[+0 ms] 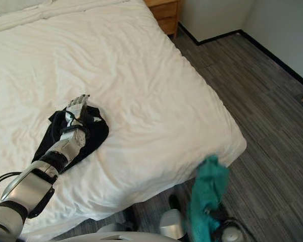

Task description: Pick up bed clothes into laundry basket.

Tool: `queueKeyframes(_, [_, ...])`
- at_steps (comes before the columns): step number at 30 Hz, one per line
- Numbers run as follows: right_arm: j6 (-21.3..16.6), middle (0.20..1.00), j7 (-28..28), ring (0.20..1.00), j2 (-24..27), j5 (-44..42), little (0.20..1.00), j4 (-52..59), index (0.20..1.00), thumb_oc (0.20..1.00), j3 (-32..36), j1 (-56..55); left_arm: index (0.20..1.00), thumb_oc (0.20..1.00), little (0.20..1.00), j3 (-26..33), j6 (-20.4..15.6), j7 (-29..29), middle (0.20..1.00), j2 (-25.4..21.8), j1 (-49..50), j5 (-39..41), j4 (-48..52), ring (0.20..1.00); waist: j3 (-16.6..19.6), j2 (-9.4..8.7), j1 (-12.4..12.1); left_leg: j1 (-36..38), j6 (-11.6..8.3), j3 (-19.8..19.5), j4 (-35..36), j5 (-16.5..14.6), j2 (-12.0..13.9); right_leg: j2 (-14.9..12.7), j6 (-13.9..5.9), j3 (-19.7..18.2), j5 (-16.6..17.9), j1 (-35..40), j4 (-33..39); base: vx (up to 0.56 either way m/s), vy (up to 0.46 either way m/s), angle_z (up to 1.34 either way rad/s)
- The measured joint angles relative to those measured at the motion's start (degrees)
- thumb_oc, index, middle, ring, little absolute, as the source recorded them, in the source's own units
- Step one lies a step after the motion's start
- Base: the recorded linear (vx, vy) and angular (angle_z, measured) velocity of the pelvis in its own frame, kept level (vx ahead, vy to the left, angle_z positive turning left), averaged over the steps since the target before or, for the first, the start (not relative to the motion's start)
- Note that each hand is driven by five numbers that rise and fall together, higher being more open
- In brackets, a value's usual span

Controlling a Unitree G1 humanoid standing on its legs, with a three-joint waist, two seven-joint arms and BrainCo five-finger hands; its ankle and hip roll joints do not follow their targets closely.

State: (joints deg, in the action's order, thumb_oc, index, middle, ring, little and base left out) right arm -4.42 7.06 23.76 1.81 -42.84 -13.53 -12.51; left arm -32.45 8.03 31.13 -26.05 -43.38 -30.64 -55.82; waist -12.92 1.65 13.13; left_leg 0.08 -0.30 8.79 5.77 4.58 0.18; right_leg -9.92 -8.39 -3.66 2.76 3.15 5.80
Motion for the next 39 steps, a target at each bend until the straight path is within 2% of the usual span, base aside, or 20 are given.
queueKeyframes(5, [-0.7, 0.2, -0.1, 0.2, -1.6, -2.5, 0.2, -3.7, 0.2, 0.2, -0.8, 3.1, 1.0, 1.0, 1.0, -4.4, 0.3, -2.3, 1.0, -0.2, -1.3, -8.7, -5.9, 1.0, 1.5, 0.4, -0.7, -1.4, -0.84, 0.3, 0.0, -0.6, 0.6, 0.2, -0.26, 0.0, -0.8, -1.7, 0.2, 0.02, 0.092, -0.07])
queueKeyframes(12, [-1.5, 0.2, -1.3, 0.2, 1.9, -5.8, 0.2, -6.2, 0.2, 0.2, 0.1, 6.7, 1.0, 1.0, 1.0, -5.1, 0.9, -7.6, 1.0, -4.5, -1.1, -13.3, -9.3, 1.0, 3.2, 0.06, -1.1, -3.2, -0.45, 1.5, 0.0, 0.0, 1.1, 0.8, -0.09, -0.8, 0.2, -4.2, 0.0, -0.02, 0.074, -0.07])
queueKeyframes(13, [-1.5, 0.2, -1.4, 0.2, 2.3, -6.5, 0.2, -6.2, 0.2, 0.2, 0.3, 6.9, 0.94, 0.94, 0.94, -5.1, 0.9, -8.3, 0.94, -5.4, -0.8, -13.4, -9.9, 0.94, 3.3, -0.17, -1.3, -3.1, -0.46, 1.5, 0.0, 0.0, 1.1, 0.8, -0.1, -0.9, 0.2, -4.1, 0.0, -0.02, 0.079, -0.11])
queueKeyframes(14, [-1.4, 0.2, -1.7, 0.2, 2.9, -6.8, 0.2, -6.1, 0.2, 0.2, 0.4, 7.3, 0.235, 0.235, 0.235, -5.1, 0.7, -9.2, 0.235, -6.7, 0.0, -13.4, -10.4, 0.235, 3.5, -0.45, -1.3, -3.0, -0.52, 1.6, 0.0, -0.1, 1.1, 0.8, -0.1, -1.0, 0.2, -4.2, 0.0, -0.01, 0.091, -0.06])
queueKeyframes(15, [-1.4, 0.2, -2.3, 0.2, 3.5, -6.9, 0.2, -5.8, 0.2, 0.2, 0.4, 7.3, 0.2, 0.2, 0.2, -5.0, 0.8, -9.8, 0.2, -7.2, 0.2, -13.4, -11.5, 0.2, 3.5, -0.56, -1.2, -3.0, -0.55, 1.8, 0.0, -0.1, 1.1, 0.8, -0.1, -1.1, 0.2, -4.2, 0.0, 0.0, 0.097, -0.06])
queueKeyframes(20, [-1.3, 0.2, -4.7, 0.2, 8.0, -7.0, 0.2, 0.3, 0.2, 0.2, 3.5, 8.2, 0.2, 0.2, 0.2, -0.3, -0.3, -15.9, 0.2, -12.0, 6.1, -13.3, -18.5, 0.2, 3.6, -1.3, -0.6, -3.3, -0.66, 5.8, 0.0, -0.8, 1.3, 0.9, -0.45, -4.1, 1.2, -6.8, 0.0, 0.0, 0.119, -0.38])
queueKeyframes(23, [-1.2, 0.2, -5.0, 0.2, 9.6, -7.8, 0.2, 4.0, 0.2, 0.2, 8.1, 6.8, 0.2, 0.2, 0.2, 6.5, -1.6, -18.7, 0.2, -16.7, 10.5, -11.4, -18.8, 0.2, 3.7, -1.82, 0.1, -5.0, -1.12, 7.9, 0.0, -1.1, 1.4, 1.0, -0.54, -6.0, 1.9, -9.6, 0.0, -0.03, 0.066, -0.37])
queueKeyframes(25, [-0.8, 0.2, -4.9, 0.2, 9.6, -8.7, 0.2, 3.9, 0.2, 0.2, 9.4, 6.5, 0.2, 0.2, 0.2, 11.1, -1.8, -19.0, 0.2, -16.9, 13.4, -8.3, -18.7, 0.2, 3.6, -1.98, 0.5, -5.2, -1.15, 8.6, 0.0, -1.1, 1.4, 1.3, -0.63, -6.1, 2.5, -10.4, 0.0, -0.07, -0.017, -0.32])
queueKeyframes(27, [-0.9, 0.2, -4.8, 0.2, 9.5, -8.8, 0.2, 3.6, 0.2, 0.2, 9.2, 6.4, 0.2, 0.2, 0.2, 18.4, -2.6, -18.5, 0.2, -17.0, 16.4, -0.1, -18.2, 0.2, 3.3, -2.45, -0.5, -4.9, -1.02, 11.6, 0.0, -1.4, 2.6, 2.4, 0.4, 0.5, 5.5, -12.4, -0.1, -0.11, -0.063, -0.7])
queueKeyframes(29, [-0.8, 0.2, -5.1, 0.2, 10.2, -9.2, 0.2, 3.6, 0.2, 0.2, 9.0, 5.8, 0.2, 0.2, 0.2, 19.9, -3.6, -18.9, 0.2, -18.1, 16.4, 6.6, -16.7, 0.2, 3.0, -2.84, -1.3, -4.9, -1.17, 12.9, 0.0, -1.7, 2.9, 2.8, 1.45, 7.1, 6.7, -13.2, -0.1, -0.12, -0.007, -0.39])
queueKeyframes(30, [-0.8, 0.2, -5.2, 0.2, 11.2, -9.3, 0.2, 3.4, 0.2, 0.2, 8.5, 5.3, 0.2, 0.2, 0.2, 19.9, -4.0, -19.2, 0.2, -19.2, 16.4, 10.5, -14.6, 0.2, 2.7, -3.14, -1.6, -4.7, -1.16, 13.5, -0.3, -1.7, 2.6, 2.7, 1.12, 9.7, 6.9, -13.3, -0.1, -0.08, 0.044, -0.17])
queueKeyframes(31, [-0.8, 0.2, -5.2, 0.2, 11.6, -9.3, 0.2, 3.2, 0.2, 0.2, 8.4, 5.3, 0.2, 0.2, 0.2, 20.0, -4.4, -19.5, 0.2, -20.0, 16.4, 13.1, -12.8, 0.2, 2.4, -3.44, -2.4, -4.4, -1.22, 14.3, -0.3, -1.6, 2.9, 2.6, -0.12, 10.6, 5.6, -13.5, 0.2, -0.1, 0.021, -0.43])
queueKeyframes(32, [-0.8, 0.2, -5.4, 0.2, 11.8, -9.2, 0.2, 2.0, 0.2, 0.2, 7.8, 6.3, 0.2, 0.2, 0.2, 20.9, -5.7, -20.3, 0.2, -21.2, 16.2, 17.7, -10.9, 0.2, 1.6, -4.14, -3.5, -3.6, -1.49, 15.7, -0.4, -1.7, 3.2, 1.9, -0.62, 14.5, 2.7, -13.8, 0.3, -0.05, 0.017, -0.75])
queueKeyframes(33, [-0.6, 0.2, -6.2, 0.2, 11.9, -9.2, 0.2, 0.0, 0.2, 0.2, 7.3, 8.3, 0.2, 0.2, 0.2, 21.2, -6.1, -20.4, 0.2, -21.2, 16.0, 20.8, -10.0, 0.2, 1.0, -3.39, -5.3, -3.6, -0.71, 17.4, -0.1, -1.5, 5.8, 1.9, -1.67, 19.0, 0.0, -13.6, -0.9, -0.18, -0.071, -1.12])
queueKeyframes(34, [0.2, 0.2, -6.7, 0.2, 12.2, -9.1, 0.2, -1.2, 0.2, 0.2, 6.3, 9.9, 0.2, 0.2, 0.2, 22.9, -6.1, -20.1, 0.2, -20.3, 14.3, 26.0, -8.2, 0.2, -0.2, -1.88, -8.0, -2.8, -0.69, 19.9, -0.2, -1.4, 8.5, 1.4, 1.49, 26.8, -1.2, -15.7, -10.0, -0.21, -0.112, -1.06])
queueKeyframes(35, [0.3, 0.2, -7.2, 0.2, 13.0, -9.0, 0.2, -1.4, 0.2, 0.2, 4.9, 10.5, 0.2, 0.2, 0.2, 24.8, -5.9, -19.8, 0.2, -18.3, 14.2, 31.7, -3.5, 0.2, -0.4, -1.93, -9.7, -2.1, -0.62, 22.1, -0.4, -1.1, 9.6, -0.4, 2.65, 30.6, -3.9, -16.4, -18.9, -0.21, -0.112, -0.84])
queueKeyframes(36, [0.5, 0.2, -7.4, 0.2, 13.4, -8.9, 0.2, -1.9, 0.2, 0.2, 4.5, 11.0, 0.2, 0.2, 0.2, 25.3, -6.4, -18.5, 0.2, -15.3, 15.2, 36.8, 3.8, 0.2, -0.4, -3.06, -11.2, -1.4, -0.77, 22.5, -0.5, -1.0, 9.5, -2.5, 2.86, 32.0, -6.9, -16.1, -25.5, -0.2, -0.147, -0.44])
queueKeyframes(37, [0.6, 0.2, -7.0, 0.2, 13.5, -8.8, 0.2, -2.3, 0.2, 0.2, 5.4, 11.7, 0.2, 0.2, 0.2, 26.3, -9.0, -15.6, 0.2, -9.8, 20.4, 39.9, 19.2, 0.2, -0.4, -4.49, -12.3, 0.0, -0.94, 22.7, -0.6, -1.0, 8.8, -4.5, 3.17, 32.5, -7.8, -12.8, -27.6, -0.18, -0.172, -0.39])
queueKeyframes(38, [0.5, 0.2, -6.7, 0.2, 13.4, -8.6, 0.2, -1.2, 0.2, 0.2, 6.2, 12.0, 0.2, 0.2, 0.2, 26.2, -9.7, -14.6, 0.2, -7.8, 26.2, 41.9, 33.5, 0.2, -0.8, -6.11, -13.2, 0.2, -1.49, 23.8, -1.7, -1.3, 8.4, -4.7, 3.14, 32.2, -8.4, -12.1, -25.2, -0.24, -0.236, -0.74])
queueKeyframes(39, [-0.5, 0.2, -6.2, 0.2, 13.2, -8.6, 0.2, -0.5, 0.2, 0.2, 7.3, 13.5, 0.2, 0.2, 0.2, 23.9, -12.3, -15.3, 0.2, -7.2, 32.1, 41.6, 46.1, 0.2, -1.0, -7.23, -14.8, -0.7, -1.83, 24.6, -3.9, -1.8, 9.5, -2.0, 4.65, 31.7, -7.5, -11.0, -20.3, -0.12, -0.13, -0.92])
